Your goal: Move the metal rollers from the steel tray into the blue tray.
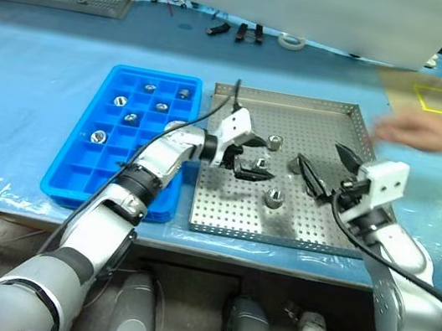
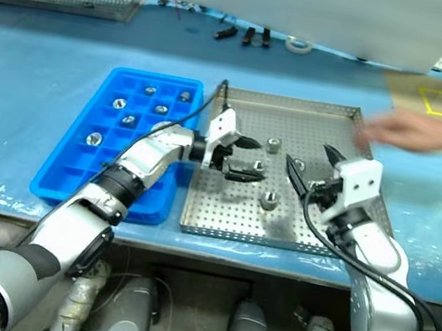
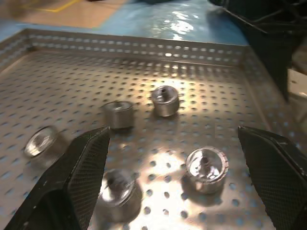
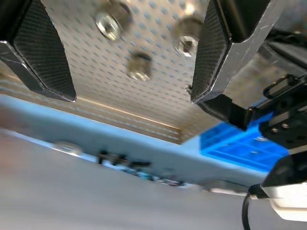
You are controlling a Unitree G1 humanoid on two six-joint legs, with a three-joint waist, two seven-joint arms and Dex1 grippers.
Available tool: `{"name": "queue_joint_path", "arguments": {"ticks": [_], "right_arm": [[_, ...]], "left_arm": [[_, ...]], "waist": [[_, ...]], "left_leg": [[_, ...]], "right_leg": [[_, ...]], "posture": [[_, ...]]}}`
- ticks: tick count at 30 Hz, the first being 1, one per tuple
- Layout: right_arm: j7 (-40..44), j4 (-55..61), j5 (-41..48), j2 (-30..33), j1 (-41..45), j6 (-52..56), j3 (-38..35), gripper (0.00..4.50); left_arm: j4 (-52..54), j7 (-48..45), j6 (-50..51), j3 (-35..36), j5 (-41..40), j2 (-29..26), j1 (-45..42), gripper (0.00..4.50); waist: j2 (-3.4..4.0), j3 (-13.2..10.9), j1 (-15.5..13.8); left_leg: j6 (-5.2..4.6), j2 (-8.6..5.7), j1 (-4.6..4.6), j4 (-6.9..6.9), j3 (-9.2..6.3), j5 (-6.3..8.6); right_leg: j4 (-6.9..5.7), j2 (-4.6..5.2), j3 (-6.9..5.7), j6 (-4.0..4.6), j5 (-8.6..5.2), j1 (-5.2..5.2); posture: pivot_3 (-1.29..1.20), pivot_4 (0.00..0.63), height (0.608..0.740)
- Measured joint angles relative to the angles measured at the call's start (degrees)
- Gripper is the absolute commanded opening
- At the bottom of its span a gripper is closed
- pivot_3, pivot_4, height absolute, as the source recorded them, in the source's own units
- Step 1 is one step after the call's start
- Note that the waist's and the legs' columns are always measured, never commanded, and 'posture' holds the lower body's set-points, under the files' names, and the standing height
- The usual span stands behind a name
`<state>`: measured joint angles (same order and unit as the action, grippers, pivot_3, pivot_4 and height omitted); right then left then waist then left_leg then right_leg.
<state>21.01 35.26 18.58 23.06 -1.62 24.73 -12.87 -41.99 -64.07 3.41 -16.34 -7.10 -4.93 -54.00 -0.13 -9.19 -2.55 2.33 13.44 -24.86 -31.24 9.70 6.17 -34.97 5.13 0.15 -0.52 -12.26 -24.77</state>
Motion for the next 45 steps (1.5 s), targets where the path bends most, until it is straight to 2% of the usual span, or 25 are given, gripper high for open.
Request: {"name": "queue_joint_path", "arguments": {"ticks": [7,14,28,45], "right_arm": [[-6.10,8.33,-0.66,-2.14,-6.07,2.70,-0.46,4.02],[-7.92,10.58,-0.74,-2.42,-7.87,3.52,-0.47,4.02],[-5.36,5.59,-0.36,-1.02,-3.45,3.11,-0.36,4.02],[-3.10,1.14,-0.93,-0.98,-1.22,0.88,1.31,4.02]], "left_arm": [[-11.90,-0.46,-5.93,-1.18,4.71,4.57,-4.00,4.45],[-15.60,-1.40,-8.00,0.08,5.81,4.94,-5.83,4.45],[-14.75,-1.74,-8.12,1.51,6.18,1.44,-3.95,4.45],[-8.20,-3.47,-5.22,2.23,5.93,-0.92,-1.42,4.45]], "waist": [[0.00,0.00,3.24],[0.00,0.00,3.87],[0.00,0.00,3.26],[0.00,0.00,2.96]], "left_leg": [[-0.33,-0.19,0.27,-0.04,0.37,0.21],[-0.37,-0.19,0.31,-0.03,0.38,0.23],[-0.44,-0.24,0.31,-0.03,0.38,0.27],[-0.45,-0.26,0.44,-0.02,0.38,0.28]], "right_leg": [[0.30,0.17,0.22,-0.20,0.09,0.19],[0.31,0.16,0.25,-0.20,0.08,0.19],[0.33,0.23,0.24,-0.18,0.09,0.24],[0.33,0.27,0.22,-0.17,0.09,0.37]], "posture": [[-0.54,0.150,0.740],[-0.54,0.150,0.740],[-0.42,0.150,0.740],[-0.37,0.150,0.740]]}}
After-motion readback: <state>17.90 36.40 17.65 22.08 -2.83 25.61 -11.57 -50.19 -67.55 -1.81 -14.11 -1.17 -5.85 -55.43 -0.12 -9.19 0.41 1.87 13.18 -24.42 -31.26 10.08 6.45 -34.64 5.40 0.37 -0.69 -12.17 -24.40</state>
